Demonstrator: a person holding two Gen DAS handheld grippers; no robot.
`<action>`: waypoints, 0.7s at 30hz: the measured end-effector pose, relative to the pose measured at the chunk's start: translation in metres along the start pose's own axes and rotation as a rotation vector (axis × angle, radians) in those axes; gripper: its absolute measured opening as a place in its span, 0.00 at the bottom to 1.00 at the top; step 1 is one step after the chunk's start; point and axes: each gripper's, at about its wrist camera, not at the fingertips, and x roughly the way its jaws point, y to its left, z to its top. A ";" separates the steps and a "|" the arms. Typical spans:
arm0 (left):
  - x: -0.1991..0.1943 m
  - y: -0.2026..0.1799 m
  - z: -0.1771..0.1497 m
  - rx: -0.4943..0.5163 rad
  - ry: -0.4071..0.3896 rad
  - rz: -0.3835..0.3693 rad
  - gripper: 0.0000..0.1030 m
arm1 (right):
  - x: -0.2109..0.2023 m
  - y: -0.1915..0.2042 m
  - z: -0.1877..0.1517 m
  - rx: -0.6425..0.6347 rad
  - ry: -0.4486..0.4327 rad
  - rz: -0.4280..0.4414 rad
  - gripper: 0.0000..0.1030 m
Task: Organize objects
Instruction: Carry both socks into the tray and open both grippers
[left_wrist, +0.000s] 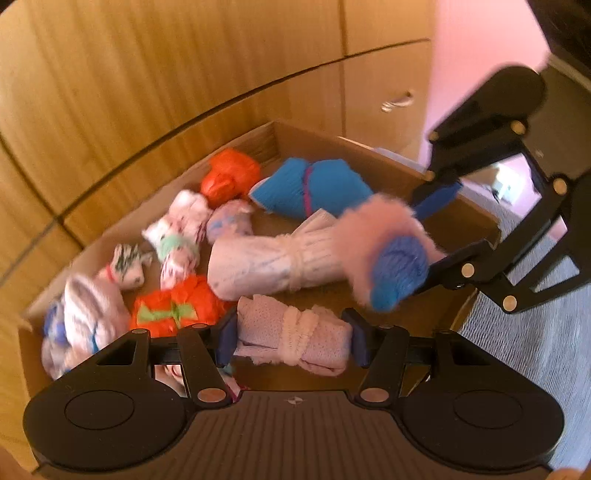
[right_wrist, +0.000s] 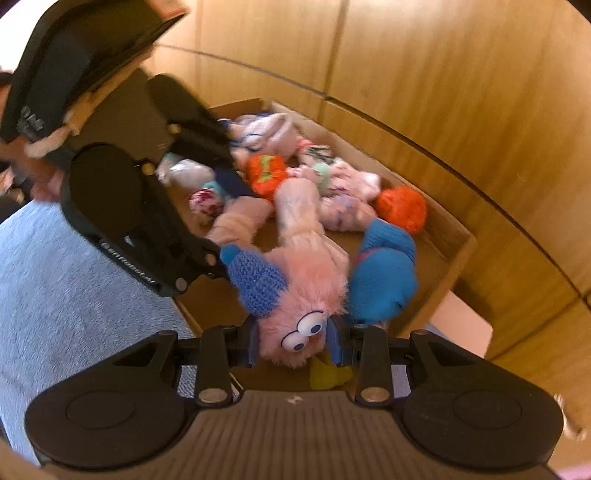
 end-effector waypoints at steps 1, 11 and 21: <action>0.000 0.000 0.001 0.014 0.007 -0.009 0.62 | 0.000 0.000 0.002 -0.011 0.005 0.010 0.31; 0.004 0.007 -0.001 0.021 0.031 -0.115 0.67 | 0.020 -0.004 0.019 -0.102 0.120 0.127 0.34; 0.006 0.014 -0.004 -0.014 0.032 -0.107 0.83 | 0.024 -0.008 0.017 -0.066 0.122 0.122 0.42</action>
